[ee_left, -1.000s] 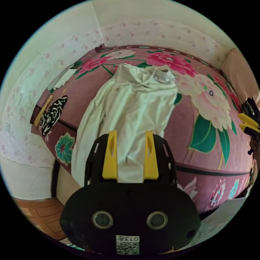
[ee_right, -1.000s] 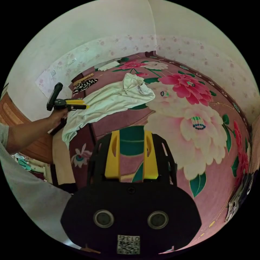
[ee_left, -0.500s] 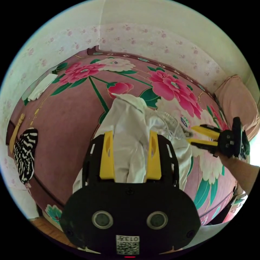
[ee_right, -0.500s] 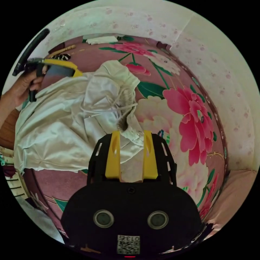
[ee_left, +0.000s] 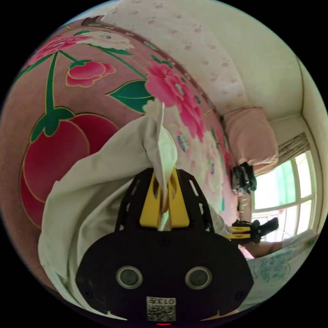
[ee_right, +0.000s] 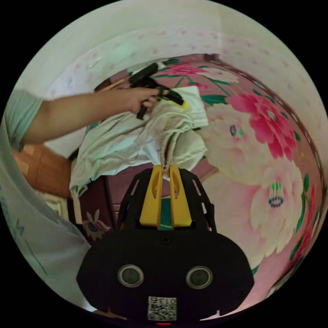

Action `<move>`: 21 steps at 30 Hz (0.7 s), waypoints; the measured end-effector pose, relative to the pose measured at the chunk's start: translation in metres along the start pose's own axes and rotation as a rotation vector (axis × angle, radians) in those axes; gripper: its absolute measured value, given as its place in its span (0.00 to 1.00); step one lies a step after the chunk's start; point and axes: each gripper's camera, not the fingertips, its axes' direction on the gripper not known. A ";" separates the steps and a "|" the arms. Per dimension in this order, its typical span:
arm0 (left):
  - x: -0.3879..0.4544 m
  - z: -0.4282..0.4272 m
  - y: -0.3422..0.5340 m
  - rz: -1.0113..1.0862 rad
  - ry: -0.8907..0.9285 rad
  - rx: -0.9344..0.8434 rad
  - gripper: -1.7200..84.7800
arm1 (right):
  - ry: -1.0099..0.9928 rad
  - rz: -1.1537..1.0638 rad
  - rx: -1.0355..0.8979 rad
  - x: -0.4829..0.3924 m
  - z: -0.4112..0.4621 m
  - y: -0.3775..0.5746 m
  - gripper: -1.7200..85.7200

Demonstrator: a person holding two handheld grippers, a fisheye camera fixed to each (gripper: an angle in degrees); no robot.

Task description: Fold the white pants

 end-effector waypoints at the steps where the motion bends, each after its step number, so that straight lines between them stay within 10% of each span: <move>1: 0.010 -0.010 0.005 0.027 0.048 0.048 0.04 | 0.014 0.115 0.027 0.014 -0.025 0.025 0.05; 9: 0.208 -0.127 -0.023 0.614 0.093 0.333 0.05 | 0.389 0.238 0.562 0.038 -0.316 0.085 0.06; 21: 0.485 -0.231 0.081 1.143 0.371 0.843 0.07 | 1.038 -0.089 1.090 -0.206 -0.733 0.265 0.06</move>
